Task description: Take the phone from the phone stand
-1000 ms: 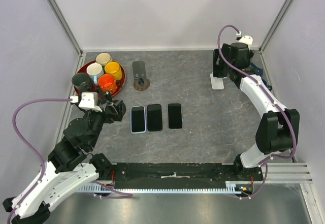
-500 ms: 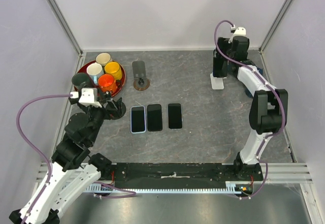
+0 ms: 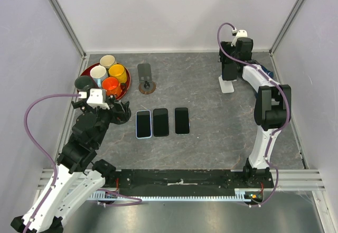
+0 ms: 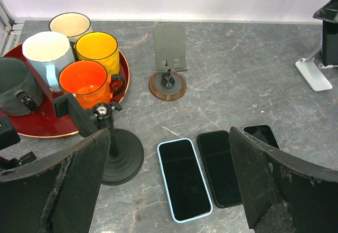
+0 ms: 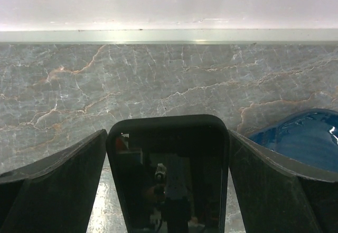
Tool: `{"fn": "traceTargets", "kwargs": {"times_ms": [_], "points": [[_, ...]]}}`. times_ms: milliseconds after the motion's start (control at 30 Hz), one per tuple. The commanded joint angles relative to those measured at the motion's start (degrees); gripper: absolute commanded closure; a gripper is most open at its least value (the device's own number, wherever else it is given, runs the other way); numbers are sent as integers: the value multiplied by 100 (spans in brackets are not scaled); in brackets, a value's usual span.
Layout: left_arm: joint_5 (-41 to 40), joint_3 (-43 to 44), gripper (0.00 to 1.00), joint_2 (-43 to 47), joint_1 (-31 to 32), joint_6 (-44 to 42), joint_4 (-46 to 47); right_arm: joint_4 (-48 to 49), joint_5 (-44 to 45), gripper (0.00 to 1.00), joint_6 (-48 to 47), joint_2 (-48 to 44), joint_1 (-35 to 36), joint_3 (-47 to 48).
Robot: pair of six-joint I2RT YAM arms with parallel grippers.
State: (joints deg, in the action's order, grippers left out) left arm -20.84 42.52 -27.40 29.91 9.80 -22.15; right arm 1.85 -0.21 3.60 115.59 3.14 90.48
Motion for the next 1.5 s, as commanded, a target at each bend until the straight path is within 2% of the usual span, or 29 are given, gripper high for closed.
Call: {"fn": "traceTargets", "kwargs": {"times_ms": [0, 167, 333, 533, 667, 833, 1167, 1467], "points": [[124, -33, 0, -64, -55, 145, 238, 53, -32, 2, -96, 34, -24, 67], [168, -25, 0, -55, -91, 154, 238, 17, -58, 2, -122, -45, -15, -91], [212, -34, 0, -38, -100, 162, 238, 17, -15, 9, -210, -203, -15, -206], [256, -34, 0, 24, -143, 171, 238, -9, -14, 21, -316, -528, -24, -232], [326, -33, 0, 42, -170, 189, 238, 17, -128, 35, -324, -766, -24, -311], [370, -42, 0, 77, -196, 215, 229, 149, -164, 47, -324, -1055, -24, -478], [379, -60, 1, 173, -231, 241, 203, 457, -225, 47, 0, -1548, 55, -531], [458, -60, 1, 156, -249, 312, 176, -315, -102, 47, 659, -2260, 573, -803]]}}
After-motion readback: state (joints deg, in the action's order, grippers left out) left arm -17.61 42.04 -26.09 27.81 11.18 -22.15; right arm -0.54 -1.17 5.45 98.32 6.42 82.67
